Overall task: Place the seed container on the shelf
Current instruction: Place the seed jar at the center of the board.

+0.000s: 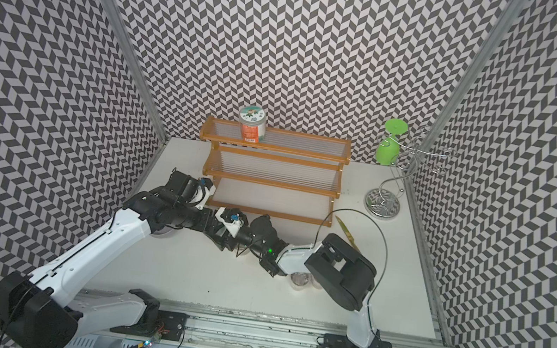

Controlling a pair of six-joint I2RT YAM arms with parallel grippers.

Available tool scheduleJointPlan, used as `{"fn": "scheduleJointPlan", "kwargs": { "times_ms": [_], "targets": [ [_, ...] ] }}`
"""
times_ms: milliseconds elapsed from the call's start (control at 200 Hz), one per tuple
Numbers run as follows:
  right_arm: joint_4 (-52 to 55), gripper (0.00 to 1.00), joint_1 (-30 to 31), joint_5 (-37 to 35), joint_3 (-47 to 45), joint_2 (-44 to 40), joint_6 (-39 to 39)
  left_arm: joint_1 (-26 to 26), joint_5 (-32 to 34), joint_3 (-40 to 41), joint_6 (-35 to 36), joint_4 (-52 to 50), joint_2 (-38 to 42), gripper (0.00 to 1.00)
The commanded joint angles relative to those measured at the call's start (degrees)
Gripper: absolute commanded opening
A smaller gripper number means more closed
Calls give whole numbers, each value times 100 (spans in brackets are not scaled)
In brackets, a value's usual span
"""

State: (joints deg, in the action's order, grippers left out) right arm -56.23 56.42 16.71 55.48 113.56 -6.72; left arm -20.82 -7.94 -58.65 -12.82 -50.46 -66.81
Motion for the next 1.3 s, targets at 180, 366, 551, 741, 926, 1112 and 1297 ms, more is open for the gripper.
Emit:
{"fn": "scheduleJointPlan", "kwargs": {
  "times_ms": [180,366,551,741,926,1112,1297],
  "targets": [
    [-268,82,66,64,206,218,72,25,289,23,78,-69,-74,80],
    [-223,90,78,15,187,219,93,30,384,15,105,-65,-234,81],
    [-140,100,28,-416,-196,-141,-109,25,625,9,58,-120,-328,78],
    [-3,100,21,-666,-1013,-944,-257,25,871,-125,-100,-57,-644,78],
    [233,100,21,-1044,-2049,-2225,-242,-27,754,71,-419,451,-880,78],
    [830,100,12,-1579,-2665,-3516,-250,-119,1168,262,-696,846,-1400,80],
    [1043,100,18,-2013,-3131,-4478,-196,-173,1376,533,-939,1326,-1808,82]
  ]
}}
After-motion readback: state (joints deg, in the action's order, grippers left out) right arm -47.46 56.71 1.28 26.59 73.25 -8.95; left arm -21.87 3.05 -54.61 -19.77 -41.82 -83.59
